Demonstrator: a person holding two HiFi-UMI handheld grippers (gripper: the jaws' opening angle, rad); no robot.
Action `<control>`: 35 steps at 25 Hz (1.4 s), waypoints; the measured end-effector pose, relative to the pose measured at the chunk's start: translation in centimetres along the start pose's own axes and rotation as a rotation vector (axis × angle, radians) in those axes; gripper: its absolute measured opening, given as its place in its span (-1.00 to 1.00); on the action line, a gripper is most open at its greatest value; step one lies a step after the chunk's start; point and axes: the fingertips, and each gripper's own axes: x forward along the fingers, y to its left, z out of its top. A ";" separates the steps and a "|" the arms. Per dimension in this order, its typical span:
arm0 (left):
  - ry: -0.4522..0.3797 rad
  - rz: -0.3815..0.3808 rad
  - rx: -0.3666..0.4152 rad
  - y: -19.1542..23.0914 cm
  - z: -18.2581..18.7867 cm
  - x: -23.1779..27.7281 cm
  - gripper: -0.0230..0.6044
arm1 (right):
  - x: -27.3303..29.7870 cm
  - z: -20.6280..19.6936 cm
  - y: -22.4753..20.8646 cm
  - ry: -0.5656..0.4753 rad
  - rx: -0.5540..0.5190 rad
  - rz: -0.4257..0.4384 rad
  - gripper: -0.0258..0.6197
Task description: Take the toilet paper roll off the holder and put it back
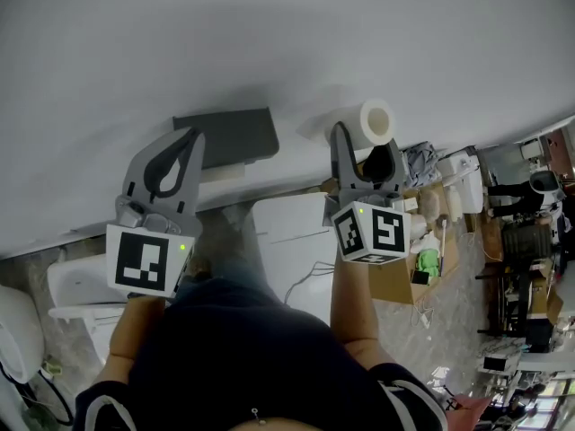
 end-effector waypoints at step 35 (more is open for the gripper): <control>-0.006 0.092 0.000 2.4 -0.2 -1.9 -0.92 | 2.3 3.6 7.2 -0.054 -0.012 0.148 -0.01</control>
